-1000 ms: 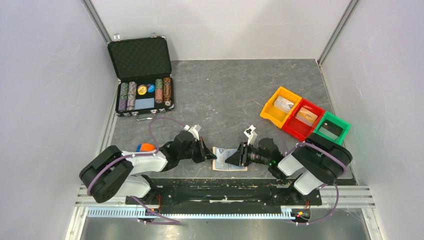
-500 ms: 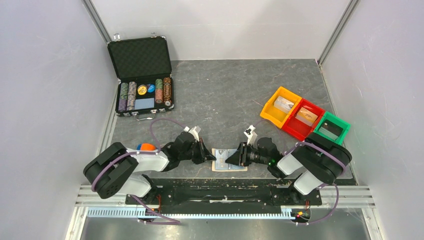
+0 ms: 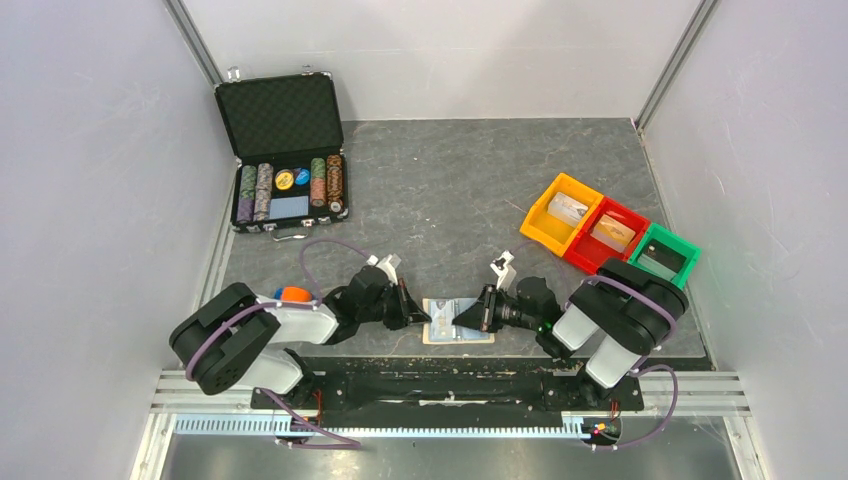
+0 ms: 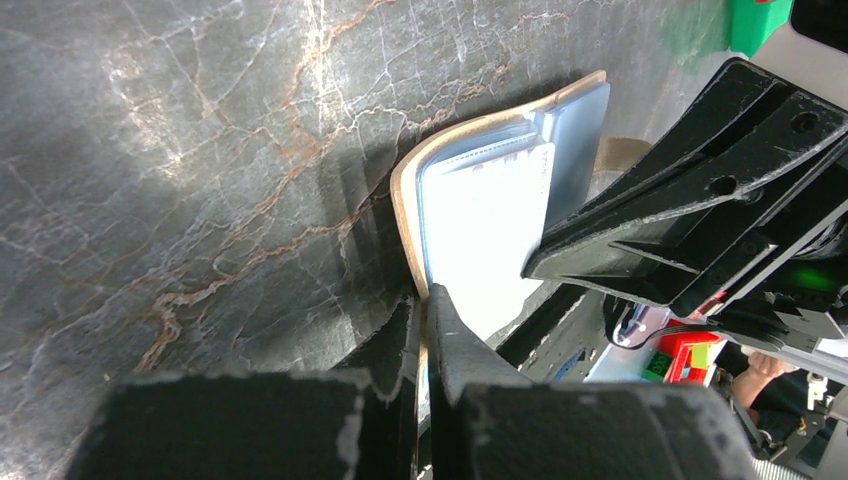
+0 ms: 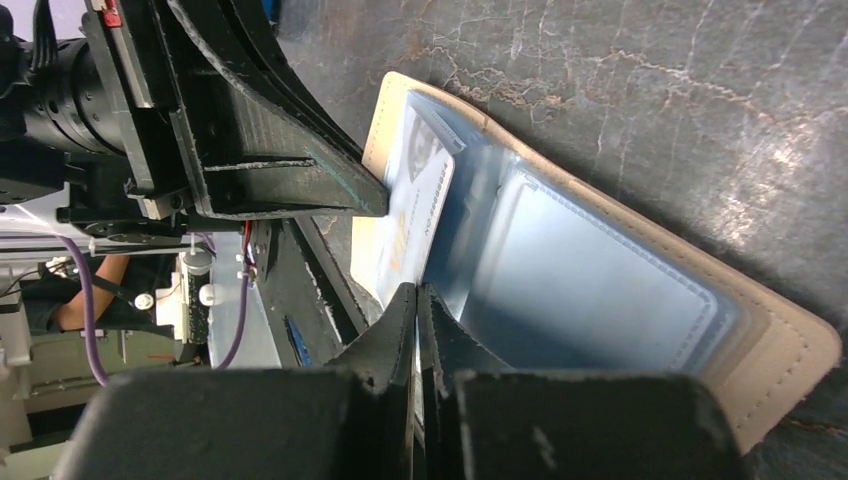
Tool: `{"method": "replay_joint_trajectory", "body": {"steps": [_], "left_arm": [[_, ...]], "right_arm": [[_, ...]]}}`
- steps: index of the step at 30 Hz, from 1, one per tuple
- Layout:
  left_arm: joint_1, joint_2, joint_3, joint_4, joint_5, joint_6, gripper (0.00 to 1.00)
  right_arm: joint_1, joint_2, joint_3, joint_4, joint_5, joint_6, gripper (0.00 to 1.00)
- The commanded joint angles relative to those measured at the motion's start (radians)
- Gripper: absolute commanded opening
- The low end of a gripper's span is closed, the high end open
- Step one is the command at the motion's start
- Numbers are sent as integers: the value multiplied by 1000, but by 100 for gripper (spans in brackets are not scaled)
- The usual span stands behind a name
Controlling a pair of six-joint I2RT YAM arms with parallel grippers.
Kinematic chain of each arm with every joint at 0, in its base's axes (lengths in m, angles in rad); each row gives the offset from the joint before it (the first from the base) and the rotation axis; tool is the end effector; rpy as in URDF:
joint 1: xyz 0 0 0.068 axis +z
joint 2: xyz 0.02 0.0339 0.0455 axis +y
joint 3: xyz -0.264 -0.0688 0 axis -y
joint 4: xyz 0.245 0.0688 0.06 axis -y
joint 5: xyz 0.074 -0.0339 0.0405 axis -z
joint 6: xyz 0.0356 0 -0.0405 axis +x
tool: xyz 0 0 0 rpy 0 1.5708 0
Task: Take the credit cards out of the card holder
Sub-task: Remove the credit card from the card holder, then place the credit card in the storage box.
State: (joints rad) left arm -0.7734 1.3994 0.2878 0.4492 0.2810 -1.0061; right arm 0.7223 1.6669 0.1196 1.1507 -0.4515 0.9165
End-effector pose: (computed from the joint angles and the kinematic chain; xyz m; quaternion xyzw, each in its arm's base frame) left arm 0.1524 -0.1626 0.1141 -0.0423 0.8909 -0.4167 0.1757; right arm 0.1464 0.1497 0.0918 -0.0447 0.8196 0.5217 0.2324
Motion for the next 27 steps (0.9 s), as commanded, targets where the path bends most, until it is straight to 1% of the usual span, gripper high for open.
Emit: {"method": "replay_joint_trajectory", "body": {"steps": [1,3,7,13,16,19,20,22,24,27], "left_arm": [[-7,-40,-2,-83,-53,-10,2],[-7,-60,17,-152,-86,17,2],[-7,-101,46,-219,-127,26,2],[-2,-105,131,-355,-185,72,2],[3,-112,161,-400,-217,85,2],[6,-113,186,-433,-235,96,2],[6,-114,194,-442,-239,97,4],[6,-113,206,-443,-243,100,11],[7,-114,216,-476,-240,100,24],[6,-142,234,-487,-224,103,46]], "right_arm": [[-14,-14,-18,101,-21,10,0],[-29,-36,-35,74,-14,4,0],[-56,-92,-60,-11,2,-27,0],[-91,-179,-51,-131,13,-56,0],[-105,-252,-44,-240,33,-87,0],[-123,-363,-31,-397,96,-124,0],[-127,-410,-26,-448,127,-142,0],[-136,-491,-19,-547,179,-164,0],[-146,-555,-15,-592,198,-174,0],[-149,-620,7,-629,181,-180,0]]}}
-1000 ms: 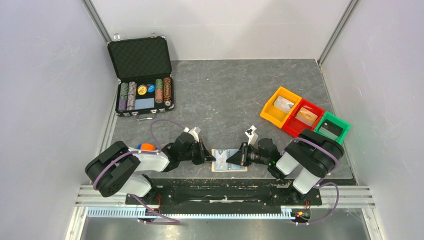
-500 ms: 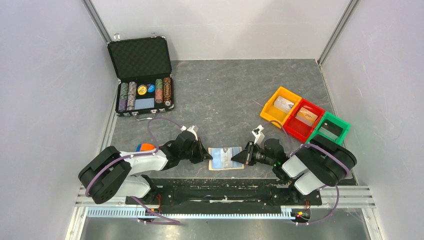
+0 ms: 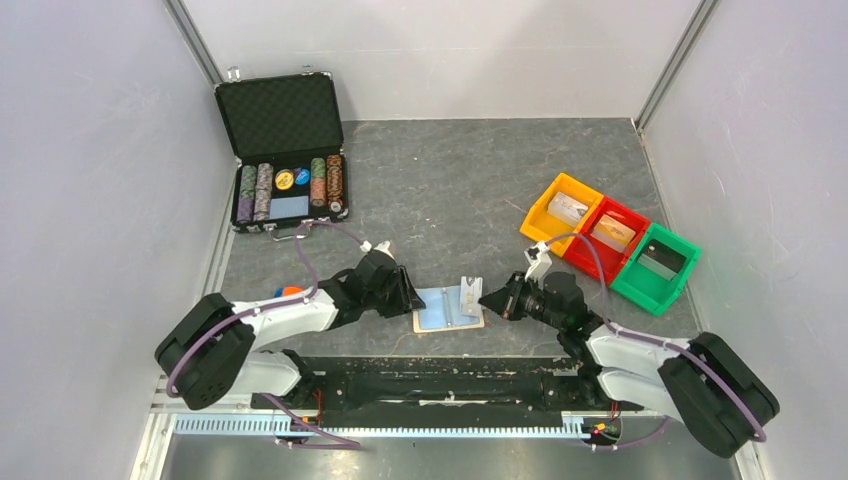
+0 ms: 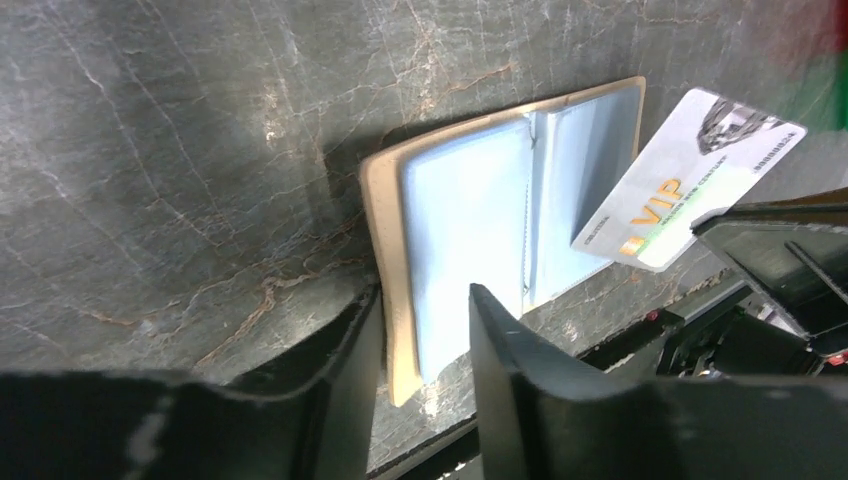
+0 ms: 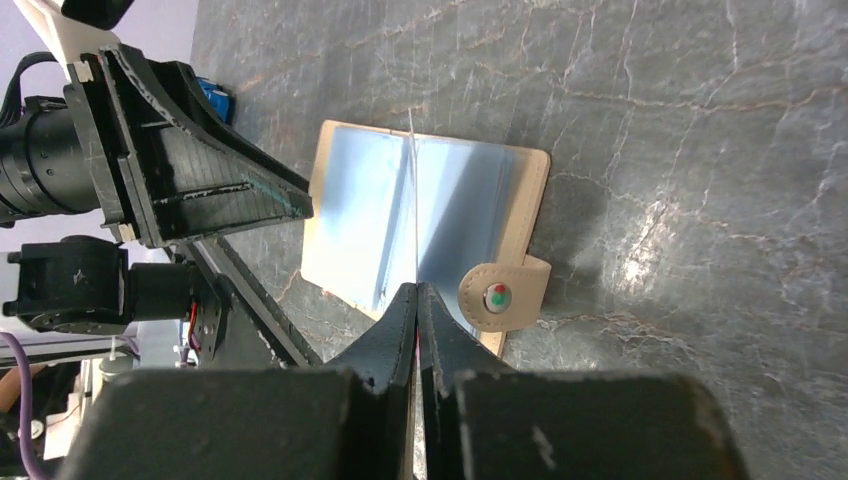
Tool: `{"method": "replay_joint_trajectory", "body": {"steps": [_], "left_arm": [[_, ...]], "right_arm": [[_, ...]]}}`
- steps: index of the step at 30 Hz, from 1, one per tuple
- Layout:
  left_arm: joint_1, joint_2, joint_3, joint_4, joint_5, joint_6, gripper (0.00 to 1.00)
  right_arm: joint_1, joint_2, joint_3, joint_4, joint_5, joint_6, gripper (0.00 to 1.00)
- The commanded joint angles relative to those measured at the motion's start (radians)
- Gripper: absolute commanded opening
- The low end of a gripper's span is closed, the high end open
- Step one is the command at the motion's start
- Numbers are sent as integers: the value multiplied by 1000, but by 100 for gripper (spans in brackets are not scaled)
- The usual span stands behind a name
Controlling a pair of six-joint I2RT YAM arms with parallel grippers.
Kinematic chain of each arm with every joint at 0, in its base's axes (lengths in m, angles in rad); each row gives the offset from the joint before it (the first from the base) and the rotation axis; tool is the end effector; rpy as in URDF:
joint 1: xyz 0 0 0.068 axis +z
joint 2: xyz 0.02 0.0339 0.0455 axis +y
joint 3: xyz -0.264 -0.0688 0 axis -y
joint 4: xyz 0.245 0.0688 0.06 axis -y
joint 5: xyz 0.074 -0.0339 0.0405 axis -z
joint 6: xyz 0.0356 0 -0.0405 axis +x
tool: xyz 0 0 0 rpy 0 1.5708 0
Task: Take the credit cards out of the card holder
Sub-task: Place the credit card in the storage box.
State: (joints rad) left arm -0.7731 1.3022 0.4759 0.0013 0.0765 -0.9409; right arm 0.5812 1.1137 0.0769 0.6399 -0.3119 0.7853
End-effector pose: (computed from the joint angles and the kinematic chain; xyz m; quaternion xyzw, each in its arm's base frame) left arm 0.1659 -0.1656 0.1481 -0.0641 0.9285 -0.2985 0.2114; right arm 0.1439 0.1076 0.1283 -0.0018 0.8270 0.4457 0.3426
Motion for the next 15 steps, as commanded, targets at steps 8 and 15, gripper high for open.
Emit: {"method": "replay_joint_trajectory", "body": {"steps": [8,15], "left_arm": [[6,-225,102,-105,2,71,79],[5,-241,37,213,249,54,79]], "right_arm": [[-7,-145,79,-49,-118,-19,0],[-5,-195,89,59,-185,87,0]]}}
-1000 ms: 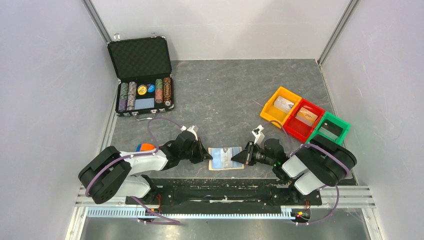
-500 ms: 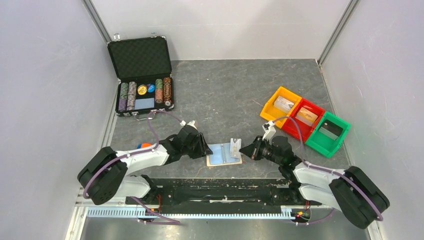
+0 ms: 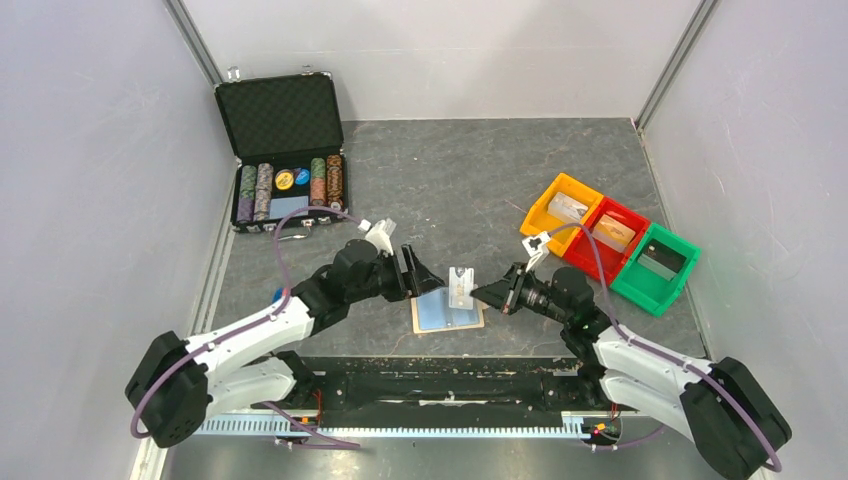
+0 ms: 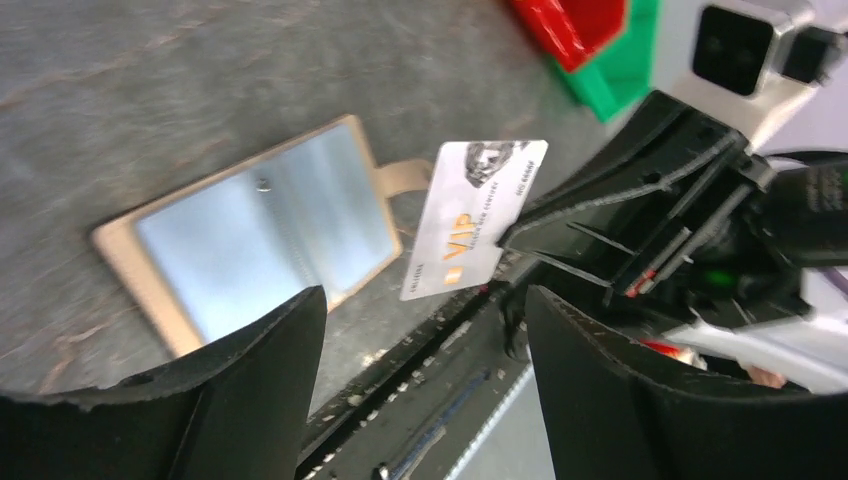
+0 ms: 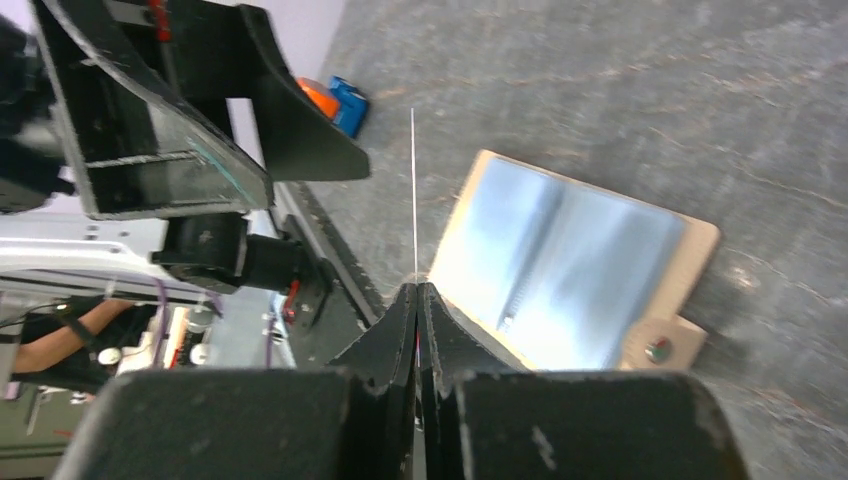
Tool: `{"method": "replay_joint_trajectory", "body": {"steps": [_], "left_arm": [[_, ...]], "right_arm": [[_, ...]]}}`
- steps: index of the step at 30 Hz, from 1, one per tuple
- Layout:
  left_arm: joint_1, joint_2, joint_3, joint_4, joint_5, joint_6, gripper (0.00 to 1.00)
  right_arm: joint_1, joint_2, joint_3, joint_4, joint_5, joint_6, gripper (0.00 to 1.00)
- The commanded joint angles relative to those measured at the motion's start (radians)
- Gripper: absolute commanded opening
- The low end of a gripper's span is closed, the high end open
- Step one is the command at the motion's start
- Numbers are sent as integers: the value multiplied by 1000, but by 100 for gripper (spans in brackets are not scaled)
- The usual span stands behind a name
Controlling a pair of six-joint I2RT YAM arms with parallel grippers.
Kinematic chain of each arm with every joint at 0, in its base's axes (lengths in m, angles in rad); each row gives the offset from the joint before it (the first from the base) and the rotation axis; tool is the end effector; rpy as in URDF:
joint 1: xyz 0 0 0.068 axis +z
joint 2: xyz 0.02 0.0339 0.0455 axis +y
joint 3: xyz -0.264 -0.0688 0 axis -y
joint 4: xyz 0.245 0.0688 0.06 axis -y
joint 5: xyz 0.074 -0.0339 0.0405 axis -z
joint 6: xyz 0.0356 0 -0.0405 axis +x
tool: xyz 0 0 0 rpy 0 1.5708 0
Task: Take the credit cards out of the card holder
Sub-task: Place the credit card in the storage box.
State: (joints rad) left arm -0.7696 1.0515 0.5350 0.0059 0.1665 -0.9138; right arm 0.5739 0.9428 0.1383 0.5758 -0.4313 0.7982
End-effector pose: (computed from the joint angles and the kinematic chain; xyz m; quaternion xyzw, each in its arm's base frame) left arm 0.1588 -0.1621 0.2206 -0.0200 0.8606 -0.4236 0.2822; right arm 0.1444 0.1111 0.1681 -0.0466 0.7751 0.5145 0.3638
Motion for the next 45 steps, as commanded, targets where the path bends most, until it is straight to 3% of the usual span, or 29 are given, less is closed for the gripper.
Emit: {"method": "replay_joint_trajectory", "body": {"steps": [1,9,15,20,23,25,29,34,40,45], "left_arm": [[1,18,-26,240,189,22,78],[1,97,-78,487,309,-36,74],[1,108,-126,622,332,-89,39],[1,113,-138,625,334,-79,25],[1,130,-141,653,349,-86,11],[1,136,-145,678,364,-100,2],[1,123,-139,649,401,-94,2],[1,53,-146,517,409,-48,2],[1,16,-105,368,503,56,2],[1,44,-44,236,547,131,2]], "right_arm": [[2,-23,15,162,-75,102,0],[2,14,-82,437,-125,223,0],[4,84,-122,574,-148,271,0],[2,98,-112,571,-188,228,0],[3,95,-91,518,-212,187,1],[0,85,-73,465,-240,137,10],[-35,19,44,117,-289,-118,29],[-101,-43,206,-195,-328,-343,37],[-128,43,328,-273,-583,-429,39],[-128,79,366,-289,-595,-446,38]]}}
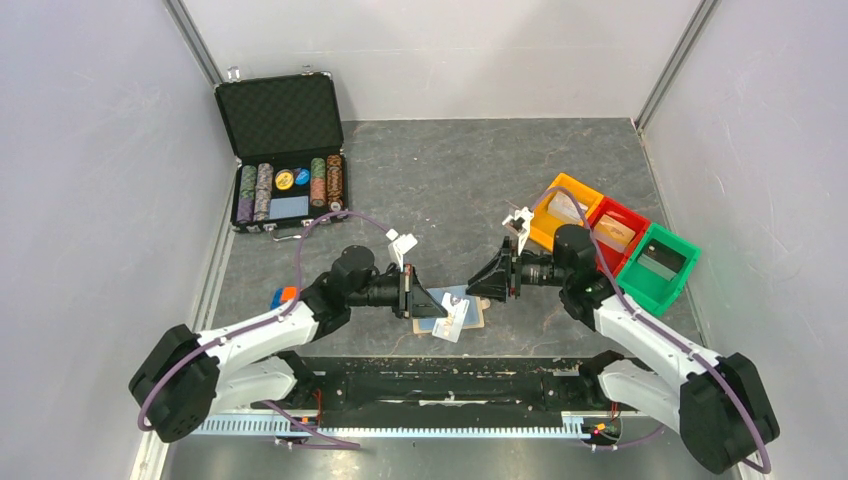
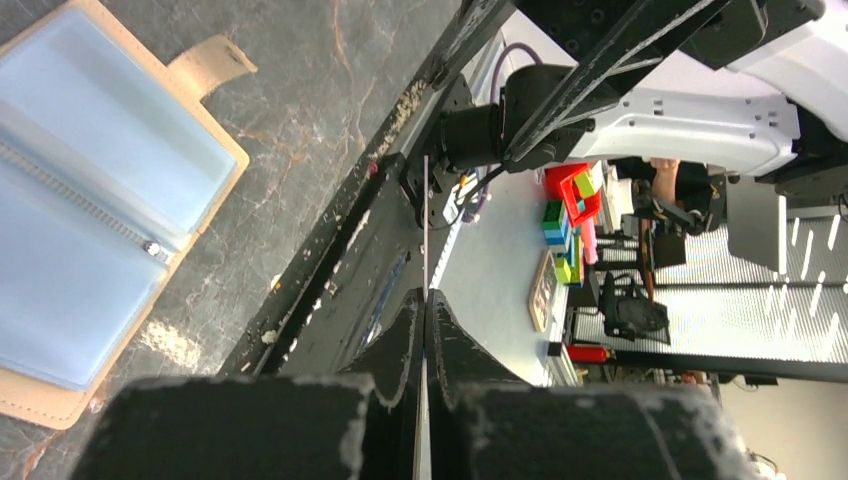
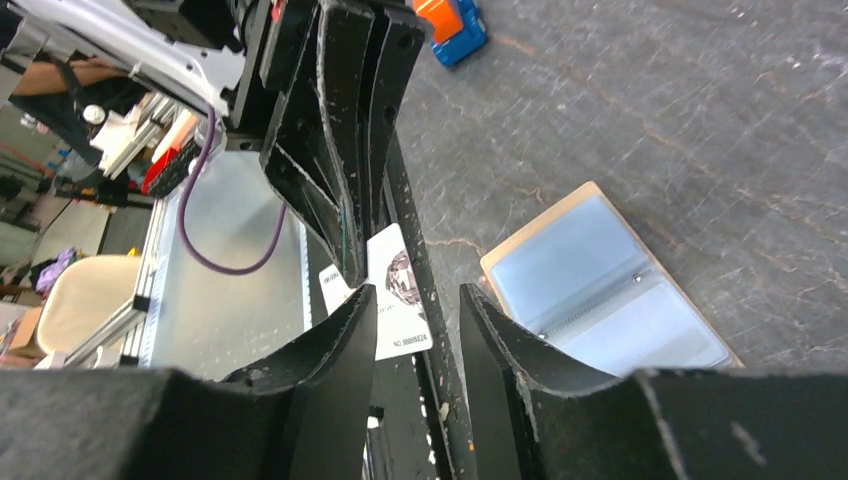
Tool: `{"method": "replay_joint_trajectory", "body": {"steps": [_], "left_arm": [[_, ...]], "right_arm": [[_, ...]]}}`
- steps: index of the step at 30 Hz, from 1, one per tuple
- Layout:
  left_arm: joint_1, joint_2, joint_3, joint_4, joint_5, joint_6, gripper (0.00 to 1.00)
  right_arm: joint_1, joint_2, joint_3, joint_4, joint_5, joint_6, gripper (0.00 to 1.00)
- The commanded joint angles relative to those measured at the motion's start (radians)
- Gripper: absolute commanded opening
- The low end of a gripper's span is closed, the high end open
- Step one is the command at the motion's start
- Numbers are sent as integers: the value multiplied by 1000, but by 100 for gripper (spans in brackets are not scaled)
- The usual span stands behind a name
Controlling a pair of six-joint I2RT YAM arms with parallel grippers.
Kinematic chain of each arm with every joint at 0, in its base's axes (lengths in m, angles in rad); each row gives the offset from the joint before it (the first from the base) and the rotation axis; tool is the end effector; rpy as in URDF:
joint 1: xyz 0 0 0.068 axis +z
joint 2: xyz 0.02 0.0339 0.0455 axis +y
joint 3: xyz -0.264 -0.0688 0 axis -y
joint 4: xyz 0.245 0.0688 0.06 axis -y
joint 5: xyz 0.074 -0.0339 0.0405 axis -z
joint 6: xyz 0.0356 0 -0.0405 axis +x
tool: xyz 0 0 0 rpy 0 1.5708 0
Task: Take the credit cards out of the card holder
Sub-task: Place the credit card in the storage box.
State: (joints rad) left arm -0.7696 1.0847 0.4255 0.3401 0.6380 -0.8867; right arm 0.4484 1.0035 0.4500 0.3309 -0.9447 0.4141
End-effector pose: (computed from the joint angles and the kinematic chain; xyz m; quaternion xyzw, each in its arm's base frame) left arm 0.1465 -0.1714 0.2121 0.1384 0.7790 -0.5816 0.1889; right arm 0.1773 0.1173 0.2375 -0.2959 0.6908 0.5553 0.3564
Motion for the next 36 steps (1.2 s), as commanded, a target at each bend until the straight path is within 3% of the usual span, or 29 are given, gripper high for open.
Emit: {"method": "replay_joint_trajectory", "body": {"steps": [1,19,36], "left_arm": [[1,14,69,-96,79,103,2],[1,44,76,-46,141,76,2],[1,45,71,-27,158,75,2]], "right_arm": [[-2,27,58,-44,-82,-60,38],[72,115,32,45,-134,-71,38],[111,152,26,67,-150,-74,30]]}}
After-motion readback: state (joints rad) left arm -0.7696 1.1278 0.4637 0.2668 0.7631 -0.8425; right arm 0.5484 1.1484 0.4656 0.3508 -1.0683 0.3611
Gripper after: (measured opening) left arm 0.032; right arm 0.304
